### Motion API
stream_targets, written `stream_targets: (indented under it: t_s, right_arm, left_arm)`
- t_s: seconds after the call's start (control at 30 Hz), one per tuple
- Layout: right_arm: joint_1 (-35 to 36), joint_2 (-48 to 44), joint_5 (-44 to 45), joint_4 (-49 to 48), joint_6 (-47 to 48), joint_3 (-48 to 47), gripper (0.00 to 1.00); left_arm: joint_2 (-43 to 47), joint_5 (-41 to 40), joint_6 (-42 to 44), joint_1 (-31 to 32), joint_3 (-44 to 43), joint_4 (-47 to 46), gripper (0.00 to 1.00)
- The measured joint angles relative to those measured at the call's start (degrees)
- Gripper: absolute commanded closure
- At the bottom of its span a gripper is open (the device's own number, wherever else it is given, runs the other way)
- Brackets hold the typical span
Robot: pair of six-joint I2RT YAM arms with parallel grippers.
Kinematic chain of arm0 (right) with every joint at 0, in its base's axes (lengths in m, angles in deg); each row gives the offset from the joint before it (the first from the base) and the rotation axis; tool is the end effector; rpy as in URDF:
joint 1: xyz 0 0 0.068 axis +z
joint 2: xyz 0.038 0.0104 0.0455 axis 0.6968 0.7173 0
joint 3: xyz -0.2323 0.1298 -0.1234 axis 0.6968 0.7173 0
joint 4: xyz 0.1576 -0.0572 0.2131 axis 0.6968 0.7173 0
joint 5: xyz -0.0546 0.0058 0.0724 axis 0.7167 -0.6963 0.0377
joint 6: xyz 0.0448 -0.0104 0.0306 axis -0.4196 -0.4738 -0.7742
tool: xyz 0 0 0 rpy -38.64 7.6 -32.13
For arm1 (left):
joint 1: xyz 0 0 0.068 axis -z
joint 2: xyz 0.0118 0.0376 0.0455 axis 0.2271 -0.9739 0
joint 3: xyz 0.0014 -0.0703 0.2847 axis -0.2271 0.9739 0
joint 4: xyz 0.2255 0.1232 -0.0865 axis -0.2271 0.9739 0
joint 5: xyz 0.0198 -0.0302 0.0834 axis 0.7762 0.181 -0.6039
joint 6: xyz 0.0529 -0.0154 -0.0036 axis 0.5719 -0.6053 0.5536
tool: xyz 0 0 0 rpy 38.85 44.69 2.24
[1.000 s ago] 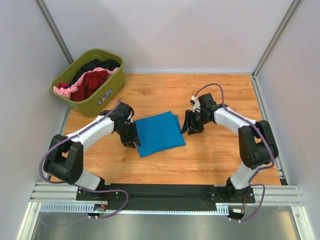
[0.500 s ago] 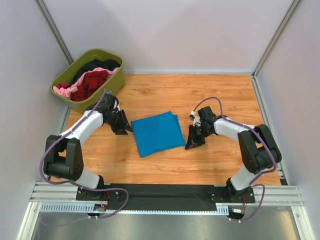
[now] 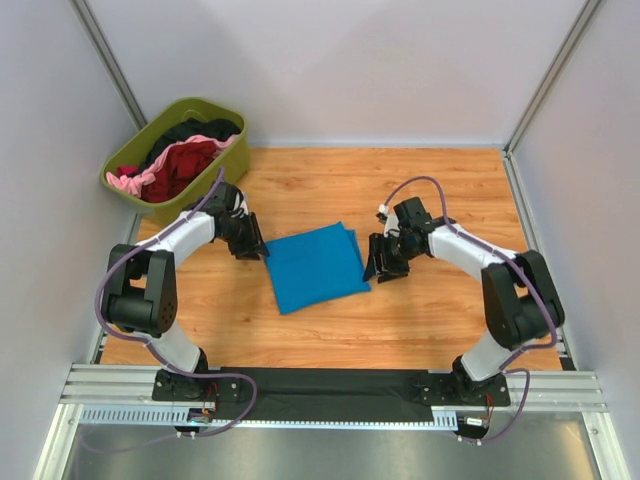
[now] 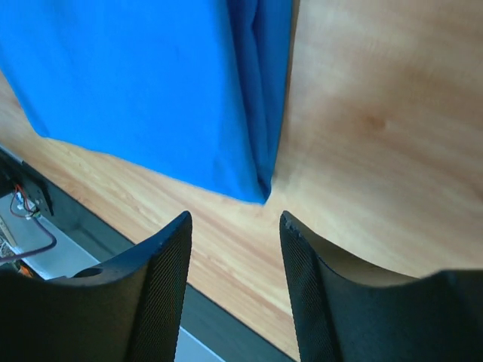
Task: Fold and stack the t-shirts
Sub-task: Fold the tshirt
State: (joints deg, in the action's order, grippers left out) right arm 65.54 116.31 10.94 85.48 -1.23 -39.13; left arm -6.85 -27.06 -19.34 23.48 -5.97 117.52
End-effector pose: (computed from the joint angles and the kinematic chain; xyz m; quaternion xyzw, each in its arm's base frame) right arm 0.2735 0.1262 0.1959 -0.0802 0.9532 0.2811 0.0767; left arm 0.3235 -0.0715 0.2079 -0.1341 0.9552 -0.2236 0.1397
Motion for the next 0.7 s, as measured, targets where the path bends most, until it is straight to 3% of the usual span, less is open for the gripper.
stream_targets:
  t_s: [0.1, 0.27, 0.4, 0.47, 0.7]
  right_arm:
    - [0.0, 5.8, 0.3, -0.6, 0.8, -4.0, 0.51]
    - [0.1, 12.2, 0.0, -1.3, 1.8, -6.2, 0.65]
    - [0.1, 12.4, -0.9, -3.2, 1.8, -4.4, 0.83]
    - [0.1, 11.4, -1.7, -5.4, 1.6, -1.8, 0.98]
    - [0.3, 4.4, -4.0, -8.8, -1.8, 7.8, 1.0]
  left_arm:
    - [-2.3, 0.0, 0.2, 0.0, -1.3, -0.2, 0.59]
    - [-5.6, -0.1, 1.0, 0.0, -5.2, 0.1, 0.59]
    - [-5.8, -0.1, 1.1, 0.0, -7.2, -0.1, 0.59]
    - [-5.8, -0.1, 1.1, 0.0, -7.4, -0.3, 0.59]
    - [-5.8, 0.9, 1.3, 0.0, -6.5, -1.8, 0.58]
